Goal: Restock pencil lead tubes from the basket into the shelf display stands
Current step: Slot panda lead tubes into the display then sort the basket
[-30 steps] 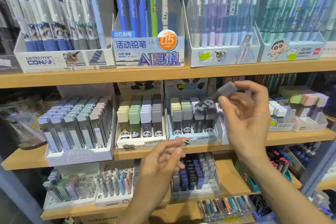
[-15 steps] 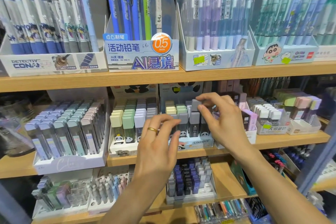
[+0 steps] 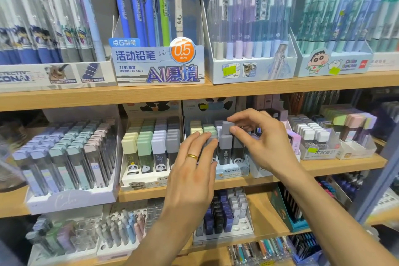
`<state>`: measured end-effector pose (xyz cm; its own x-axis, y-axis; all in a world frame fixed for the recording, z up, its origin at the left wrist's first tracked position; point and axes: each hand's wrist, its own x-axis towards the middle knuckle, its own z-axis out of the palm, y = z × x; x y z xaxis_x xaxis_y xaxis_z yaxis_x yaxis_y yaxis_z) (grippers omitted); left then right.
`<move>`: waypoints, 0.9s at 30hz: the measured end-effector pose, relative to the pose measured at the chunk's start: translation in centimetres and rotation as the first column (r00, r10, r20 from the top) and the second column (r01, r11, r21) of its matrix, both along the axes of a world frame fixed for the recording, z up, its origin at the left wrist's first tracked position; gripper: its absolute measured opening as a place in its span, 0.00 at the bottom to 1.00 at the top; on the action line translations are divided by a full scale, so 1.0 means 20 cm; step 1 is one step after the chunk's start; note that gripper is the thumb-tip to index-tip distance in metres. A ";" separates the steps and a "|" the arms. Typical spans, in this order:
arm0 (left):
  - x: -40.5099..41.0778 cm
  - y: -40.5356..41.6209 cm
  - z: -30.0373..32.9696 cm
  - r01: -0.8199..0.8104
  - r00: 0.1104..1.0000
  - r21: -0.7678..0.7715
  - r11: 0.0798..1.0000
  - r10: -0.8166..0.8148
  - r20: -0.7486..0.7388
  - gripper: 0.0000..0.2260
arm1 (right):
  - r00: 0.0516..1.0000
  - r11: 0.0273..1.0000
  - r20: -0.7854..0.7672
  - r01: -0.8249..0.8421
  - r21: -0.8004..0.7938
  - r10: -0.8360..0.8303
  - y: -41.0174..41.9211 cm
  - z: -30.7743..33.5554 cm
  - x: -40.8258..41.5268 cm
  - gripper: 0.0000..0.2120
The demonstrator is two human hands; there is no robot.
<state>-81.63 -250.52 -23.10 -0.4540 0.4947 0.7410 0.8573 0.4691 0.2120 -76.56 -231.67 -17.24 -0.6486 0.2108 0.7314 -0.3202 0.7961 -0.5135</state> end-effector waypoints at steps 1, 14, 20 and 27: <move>0.00 0.00 0.00 0.003 1.000 0.004 1.000 -0.003 0.001 0.20 | 1.000 1.000 -0.001 0.005 0.000 -0.005 0.00 0.00 0.00 0.09; -0.01 -0.03 -0.03 0.027 0.998 -0.019 0.999 -0.028 -0.053 0.21 | 0.999 0.998 0.008 0.043 0.048 -0.044 0.03 0.00 -0.01 0.09; -0.01 -0.03 -0.05 0.013 0.996 -0.053 0.999 -0.018 -0.086 0.22 | 0.997 0.972 0.000 0.081 0.220 -0.083 0.03 0.02 -0.02 0.08; 0.00 -0.03 -0.06 -0.011 0.993 -0.068 0.998 0.003 -0.120 0.24 | 0.991 0.972 0.050 0.109 0.206 -0.121 0.05 -0.03 -0.02 0.07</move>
<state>-81.73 -251.08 -24.20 -0.3674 0.5431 0.7550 0.8713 0.4850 0.0751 -77.01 -230.72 -17.83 -0.6740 0.1380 0.7258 -0.1931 0.9153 -0.3534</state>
